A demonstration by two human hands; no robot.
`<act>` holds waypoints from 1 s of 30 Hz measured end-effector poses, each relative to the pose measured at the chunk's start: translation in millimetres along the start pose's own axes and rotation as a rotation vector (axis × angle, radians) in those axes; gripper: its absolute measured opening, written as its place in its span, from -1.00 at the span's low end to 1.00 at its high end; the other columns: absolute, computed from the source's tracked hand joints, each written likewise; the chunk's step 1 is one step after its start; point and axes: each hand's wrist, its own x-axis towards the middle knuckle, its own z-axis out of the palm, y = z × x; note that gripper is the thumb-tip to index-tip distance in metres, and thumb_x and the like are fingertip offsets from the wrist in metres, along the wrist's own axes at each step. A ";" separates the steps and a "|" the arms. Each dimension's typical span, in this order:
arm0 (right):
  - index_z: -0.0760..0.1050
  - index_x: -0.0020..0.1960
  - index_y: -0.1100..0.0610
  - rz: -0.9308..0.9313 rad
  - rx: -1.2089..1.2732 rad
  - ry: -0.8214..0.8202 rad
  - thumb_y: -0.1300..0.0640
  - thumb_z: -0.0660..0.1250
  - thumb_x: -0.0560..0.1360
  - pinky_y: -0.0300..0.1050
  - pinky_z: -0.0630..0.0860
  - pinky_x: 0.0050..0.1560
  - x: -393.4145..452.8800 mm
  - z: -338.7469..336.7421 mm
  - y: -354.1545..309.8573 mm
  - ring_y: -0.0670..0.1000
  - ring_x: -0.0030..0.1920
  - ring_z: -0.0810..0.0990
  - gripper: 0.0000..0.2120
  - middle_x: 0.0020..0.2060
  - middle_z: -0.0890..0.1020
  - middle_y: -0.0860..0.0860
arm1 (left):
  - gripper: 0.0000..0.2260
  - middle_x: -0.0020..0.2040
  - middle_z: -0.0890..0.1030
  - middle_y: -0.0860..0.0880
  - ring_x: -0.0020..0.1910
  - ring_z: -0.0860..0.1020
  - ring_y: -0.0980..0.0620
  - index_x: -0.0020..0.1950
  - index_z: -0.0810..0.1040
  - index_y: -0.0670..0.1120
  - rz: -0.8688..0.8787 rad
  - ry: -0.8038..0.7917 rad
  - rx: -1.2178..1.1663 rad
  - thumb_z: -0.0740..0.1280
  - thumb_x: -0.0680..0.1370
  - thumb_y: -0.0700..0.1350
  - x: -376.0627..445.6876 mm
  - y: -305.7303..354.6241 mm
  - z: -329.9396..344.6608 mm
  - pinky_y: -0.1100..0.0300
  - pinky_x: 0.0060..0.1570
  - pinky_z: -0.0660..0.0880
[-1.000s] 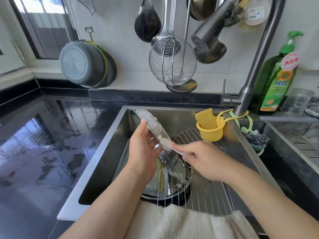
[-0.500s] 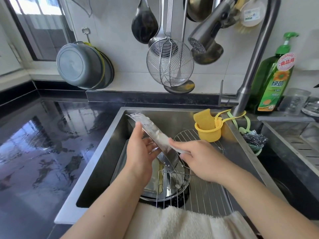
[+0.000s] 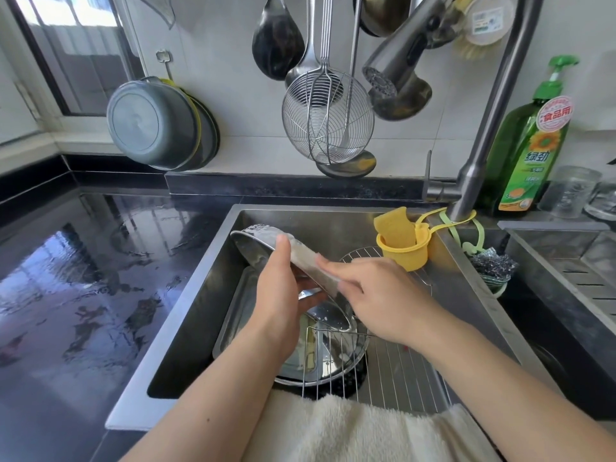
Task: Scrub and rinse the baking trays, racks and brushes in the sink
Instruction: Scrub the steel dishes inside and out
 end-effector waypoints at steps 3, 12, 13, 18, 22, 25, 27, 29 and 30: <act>0.35 0.46 -0.34 0.125 -0.022 0.016 0.17 0.20 0.66 -0.12 0.31 -0.35 -0.7 -7.0 16.4 -0.04 -0.35 0.39 -0.49 -0.34 0.45 -0.08 | -0.50 0.10 0.69 -0.27 -0.01 0.63 -0.15 0.26 0.63 -0.20 0.010 0.027 -0.123 0.17 0.70 0.20 -0.9 4.8 -0.8 -0.14 0.21 0.61; 0.25 0.53 -0.34 0.121 0.031 0.004 0.14 0.20 0.68 -0.04 0.47 -0.09 -0.9 5.1 16.4 -0.03 -0.15 0.46 -0.46 -0.19 0.48 -0.08 | -0.58 0.07 0.66 -0.19 0.02 0.64 -0.10 0.26 0.61 -0.24 -0.031 -0.012 -0.164 0.19 0.71 0.08 0.8 7.6 -0.7 -0.02 0.13 0.61; 0.24 0.52 -0.35 0.111 0.036 -0.011 0.14 0.21 0.67 -0.04 0.48 -0.09 -2.3 5.8 16.4 -0.04 -0.15 0.47 -0.45 -0.18 0.49 -0.08 | -0.57 -0.01 0.67 -0.15 -0.06 0.65 -0.06 0.21 0.63 -0.22 -0.078 -0.046 -0.088 0.20 0.71 0.11 -1.7 6.2 2.5 0.02 0.00 0.64; 0.29 0.48 -0.37 0.022 0.064 -0.059 0.17 0.25 0.65 -0.01 0.52 -0.06 -7.5 9.7 8.3 -0.03 -0.14 0.51 -0.44 -0.14 0.52 -0.09 | -0.47 0.00 0.71 -0.14 0.02 0.66 -0.13 0.13 0.62 -0.19 -0.056 -0.018 -0.040 0.14 0.69 0.25 -2.5 5.3 0.3 -0.12 0.23 0.58; 0.30 0.48 -0.37 0.102 0.034 -0.019 0.19 0.20 0.66 -0.12 0.30 -0.28 -4.4 -1.8 21.4 -0.07 -0.31 0.38 -0.44 -0.31 0.42 -0.09 | -0.42 0.17 0.69 -0.27 0.03 0.69 -0.17 0.33 0.57 -0.22 0.005 0.077 -0.167 0.11 0.70 0.25 -1.4 9.8 -6.2 -0.05 0.02 0.66; 0.29 0.47 -0.37 0.032 0.078 -0.058 0.20 0.22 0.66 -0.22 0.33 -0.25 -13.9 -3.4 6.5 -0.13 -0.28 0.39 -0.44 -0.28 0.42 -0.10 | -0.41 0.14 0.69 -0.25 0.07 0.68 -0.21 0.27 0.60 -0.21 -0.010 0.087 -0.194 0.10 0.70 0.27 -2.7 10.3 -4.8 -0.11 0.09 0.63; 0.31 0.48 -0.35 -0.009 0.068 -0.028 0.20 0.24 0.65 -0.14 0.45 -0.13 -11.6 2.6 0.1 -0.11 -0.20 0.44 -0.44 -0.25 0.44 -0.10 | -0.39 0.15 0.69 -0.27 0.16 0.66 -0.27 0.27 0.61 -0.22 -0.017 0.061 -0.178 0.10 0.69 0.29 -3.6 9.5 -2.8 -0.17 0.18 0.62; 0.31 0.49 -0.33 0.028 0.014 0.030 0.19 0.25 0.65 0.01 0.50 -0.08 -3.0 4.3 2.7 -0.02 -0.14 0.47 -0.45 -0.24 0.45 -0.08 | -0.39 0.17 0.69 -0.25 0.20 0.65 -0.26 0.29 0.62 -0.20 -0.017 0.040 -0.149 0.11 0.68 0.30 -5.2 9.3 -0.2 -0.21 0.25 0.59; 0.31 0.49 -0.32 0.047 -0.004 0.047 0.18 0.24 0.65 0.03 0.50 -0.08 -1.0 3.8 4.2 0.00 -0.13 0.47 -0.46 -0.24 0.45 -0.08 | -0.40 0.17 0.70 -0.24 0.16 0.66 -0.24 0.29 0.63 -0.18 -0.017 0.033 -0.140 0.11 0.68 0.30 -5.6 9.0 0.3 -0.21 0.27 0.58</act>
